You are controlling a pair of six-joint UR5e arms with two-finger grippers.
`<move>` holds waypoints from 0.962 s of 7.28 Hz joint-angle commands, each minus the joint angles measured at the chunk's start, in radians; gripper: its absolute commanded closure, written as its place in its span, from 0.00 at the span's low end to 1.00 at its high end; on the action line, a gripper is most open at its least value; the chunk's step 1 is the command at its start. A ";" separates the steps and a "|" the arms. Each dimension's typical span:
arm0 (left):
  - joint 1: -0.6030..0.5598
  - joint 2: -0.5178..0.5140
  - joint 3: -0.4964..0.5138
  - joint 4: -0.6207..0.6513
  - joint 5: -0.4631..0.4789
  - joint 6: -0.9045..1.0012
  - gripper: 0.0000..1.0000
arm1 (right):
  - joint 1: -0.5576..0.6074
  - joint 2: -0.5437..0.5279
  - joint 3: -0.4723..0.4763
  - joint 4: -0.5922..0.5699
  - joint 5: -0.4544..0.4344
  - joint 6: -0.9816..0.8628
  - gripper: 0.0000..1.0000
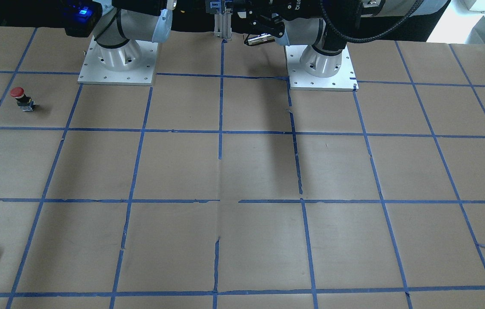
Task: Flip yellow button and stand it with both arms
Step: 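Grasp the yellow cap with the right gripper while the left gripper holds the base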
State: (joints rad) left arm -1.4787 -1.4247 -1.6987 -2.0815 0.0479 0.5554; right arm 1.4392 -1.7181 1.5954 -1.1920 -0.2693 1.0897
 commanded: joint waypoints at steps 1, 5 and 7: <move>0.000 0.001 0.002 -0.002 0.007 -0.002 0.00 | 0.000 0.000 0.000 0.000 0.027 0.004 0.70; 0.005 0.003 0.046 0.001 0.070 -0.116 0.00 | -0.037 0.024 0.000 -0.017 -0.057 0.003 0.70; 0.014 -0.028 0.126 0.014 0.089 -0.231 0.00 | -0.147 0.023 -0.012 -0.044 -0.166 -0.013 0.70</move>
State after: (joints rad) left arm -1.4716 -1.4357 -1.6201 -2.0728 0.1233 0.3837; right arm 1.3563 -1.6961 1.5903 -1.2143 -0.3728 1.0821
